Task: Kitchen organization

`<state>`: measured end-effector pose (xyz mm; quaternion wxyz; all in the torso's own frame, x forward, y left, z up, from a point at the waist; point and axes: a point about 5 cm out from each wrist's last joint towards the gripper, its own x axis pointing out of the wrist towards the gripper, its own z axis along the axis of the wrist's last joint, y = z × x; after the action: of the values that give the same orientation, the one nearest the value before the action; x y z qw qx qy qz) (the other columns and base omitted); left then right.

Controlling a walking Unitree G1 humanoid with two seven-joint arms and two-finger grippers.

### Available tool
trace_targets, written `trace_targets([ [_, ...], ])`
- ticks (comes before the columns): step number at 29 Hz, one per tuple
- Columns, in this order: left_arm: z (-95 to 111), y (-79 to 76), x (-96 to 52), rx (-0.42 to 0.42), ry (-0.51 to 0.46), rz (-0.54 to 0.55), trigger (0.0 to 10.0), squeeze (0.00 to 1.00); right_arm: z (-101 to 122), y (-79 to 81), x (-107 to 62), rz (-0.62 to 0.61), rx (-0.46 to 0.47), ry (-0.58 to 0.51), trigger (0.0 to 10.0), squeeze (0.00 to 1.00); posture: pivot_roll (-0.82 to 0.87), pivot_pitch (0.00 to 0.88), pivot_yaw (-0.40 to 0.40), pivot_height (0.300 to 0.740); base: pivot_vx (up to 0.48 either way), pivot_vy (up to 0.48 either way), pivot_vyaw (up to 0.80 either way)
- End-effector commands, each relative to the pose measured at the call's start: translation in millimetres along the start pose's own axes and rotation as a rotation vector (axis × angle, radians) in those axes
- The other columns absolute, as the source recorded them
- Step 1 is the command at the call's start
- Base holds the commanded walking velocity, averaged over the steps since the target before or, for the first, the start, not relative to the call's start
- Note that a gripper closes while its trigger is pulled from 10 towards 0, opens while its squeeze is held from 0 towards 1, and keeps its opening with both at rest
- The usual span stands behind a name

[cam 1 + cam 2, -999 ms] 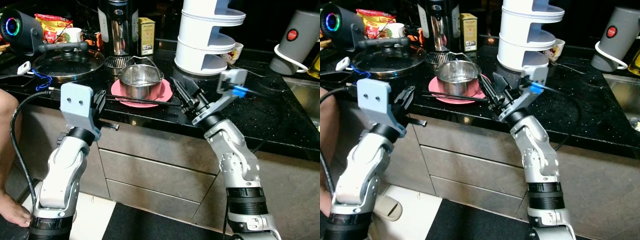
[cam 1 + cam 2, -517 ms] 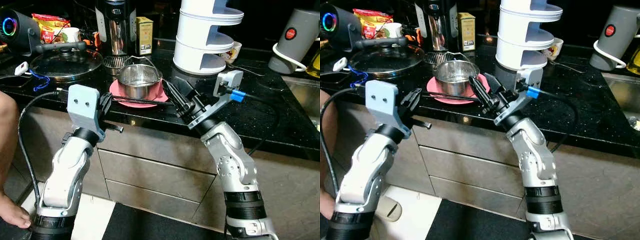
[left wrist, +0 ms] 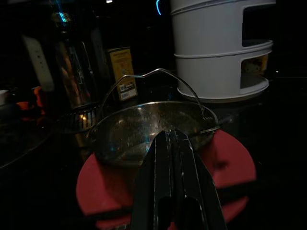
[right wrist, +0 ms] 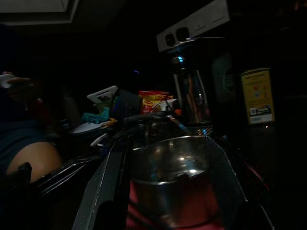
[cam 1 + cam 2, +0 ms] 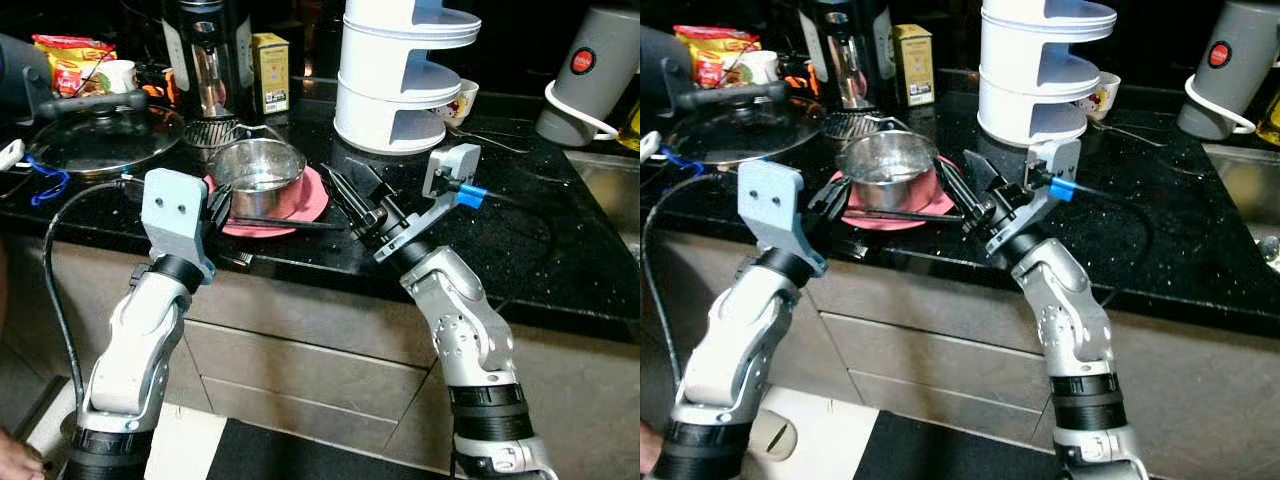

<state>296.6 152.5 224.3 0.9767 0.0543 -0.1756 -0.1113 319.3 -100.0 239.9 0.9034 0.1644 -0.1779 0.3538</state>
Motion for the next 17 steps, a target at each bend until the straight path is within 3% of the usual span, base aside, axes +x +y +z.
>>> trace_targets([
  [1,-0.3,-1.5,-0.4,0.007,-0.002,-0.008,10.0,0.0,-0.7,0.7,-0.7,0.005,-0.008,-0.002,10.0,0.0,0.02,0.0,-0.03,0.74,0.431,0.0,0.0],
  [10,2.2,-9.0,-0.8,-0.009,-0.02,-0.052,10.0,0.0,-1.4,1.1,-2.2,0.007,-0.005,-0.001,10.0,0.0,0.02,0.0,-0.027,0.74,0.374,0.0,0.0],
  [17,12.0,-24.5,-1.4,-0.091,-0.071,-0.152,10.0,0.0,-1.5,1.3,-2.8,0.014,-0.004,0.002,10.0,0.0,0.03,0.0,-0.03,0.74,0.0,0.0,0.0],
])
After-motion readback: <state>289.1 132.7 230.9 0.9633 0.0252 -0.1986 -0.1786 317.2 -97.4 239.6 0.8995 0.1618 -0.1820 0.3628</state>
